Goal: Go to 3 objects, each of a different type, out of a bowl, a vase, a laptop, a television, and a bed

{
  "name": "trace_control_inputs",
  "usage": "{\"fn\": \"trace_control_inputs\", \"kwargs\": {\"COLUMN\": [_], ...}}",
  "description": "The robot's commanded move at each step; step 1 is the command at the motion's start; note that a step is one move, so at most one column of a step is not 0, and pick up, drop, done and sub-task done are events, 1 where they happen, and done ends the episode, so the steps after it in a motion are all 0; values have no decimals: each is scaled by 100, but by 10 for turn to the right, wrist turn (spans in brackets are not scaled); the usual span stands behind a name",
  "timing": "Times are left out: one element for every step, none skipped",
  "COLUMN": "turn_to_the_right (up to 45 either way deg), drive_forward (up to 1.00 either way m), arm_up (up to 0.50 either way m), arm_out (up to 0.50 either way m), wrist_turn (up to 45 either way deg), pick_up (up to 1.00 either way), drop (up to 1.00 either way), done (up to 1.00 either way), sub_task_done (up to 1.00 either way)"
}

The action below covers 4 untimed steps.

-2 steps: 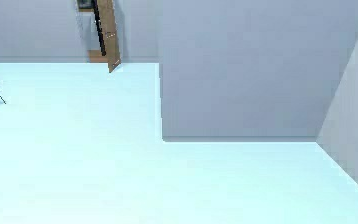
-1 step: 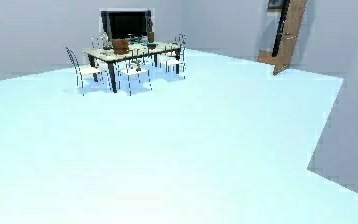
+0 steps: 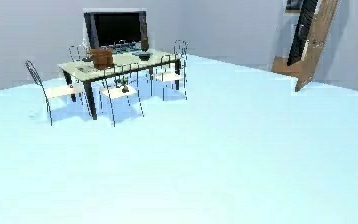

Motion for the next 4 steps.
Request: {"fn": "trace_control_inputs", "kwargs": {"turn_to_the_right": [0,-30,0,-120], "drive_forward": [100,0,100,0], "arm_up": [0,0,0,0], "arm_out": [0,0,0,0], "wrist_turn": [0,0,0,0], "pick_up": [0,0,0,0], "drop": [0,0,0,0], "done": [0,0,0,0], "sub_task_done": [0,0,0,0]}}
